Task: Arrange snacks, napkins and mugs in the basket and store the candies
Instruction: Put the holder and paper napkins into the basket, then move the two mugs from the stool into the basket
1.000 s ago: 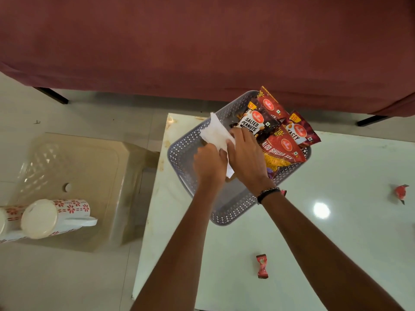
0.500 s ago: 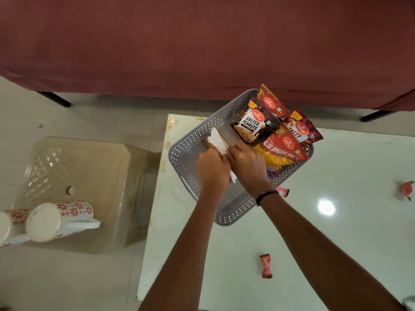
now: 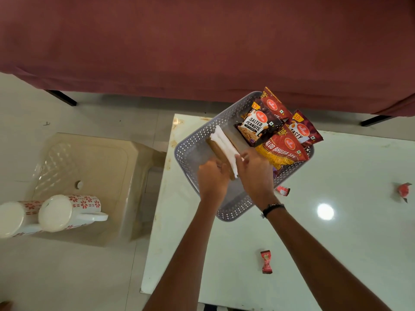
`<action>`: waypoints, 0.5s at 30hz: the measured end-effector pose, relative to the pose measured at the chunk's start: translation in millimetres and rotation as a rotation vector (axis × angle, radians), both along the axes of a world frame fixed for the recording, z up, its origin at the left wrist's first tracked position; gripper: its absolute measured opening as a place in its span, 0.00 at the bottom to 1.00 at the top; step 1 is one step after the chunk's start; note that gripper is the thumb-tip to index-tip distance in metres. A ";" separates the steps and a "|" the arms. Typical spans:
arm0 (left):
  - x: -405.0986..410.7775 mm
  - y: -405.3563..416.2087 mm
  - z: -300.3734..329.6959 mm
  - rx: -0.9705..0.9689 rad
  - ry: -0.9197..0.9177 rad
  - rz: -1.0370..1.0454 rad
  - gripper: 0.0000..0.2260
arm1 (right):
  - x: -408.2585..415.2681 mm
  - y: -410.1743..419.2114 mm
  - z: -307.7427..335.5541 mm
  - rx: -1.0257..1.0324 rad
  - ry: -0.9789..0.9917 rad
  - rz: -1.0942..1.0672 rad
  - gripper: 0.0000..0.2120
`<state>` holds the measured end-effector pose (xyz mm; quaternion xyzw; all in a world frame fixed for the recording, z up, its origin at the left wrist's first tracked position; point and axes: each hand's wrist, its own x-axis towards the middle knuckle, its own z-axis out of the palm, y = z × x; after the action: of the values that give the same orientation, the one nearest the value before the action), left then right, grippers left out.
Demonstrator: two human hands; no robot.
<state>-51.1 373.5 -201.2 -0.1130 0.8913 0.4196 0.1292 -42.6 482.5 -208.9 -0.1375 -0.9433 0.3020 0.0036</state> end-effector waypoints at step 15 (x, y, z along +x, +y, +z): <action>46.5 -71.4 19.6 0.247 0.025 0.048 0.12 | 40.0 -63.2 19.5 -0.315 -0.114 -0.126 0.05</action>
<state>-4.6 302.1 -181.6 -0.1123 0.8315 0.5304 0.1210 -2.6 419.4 -189.5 -0.2121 -0.8725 0.4371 -0.0528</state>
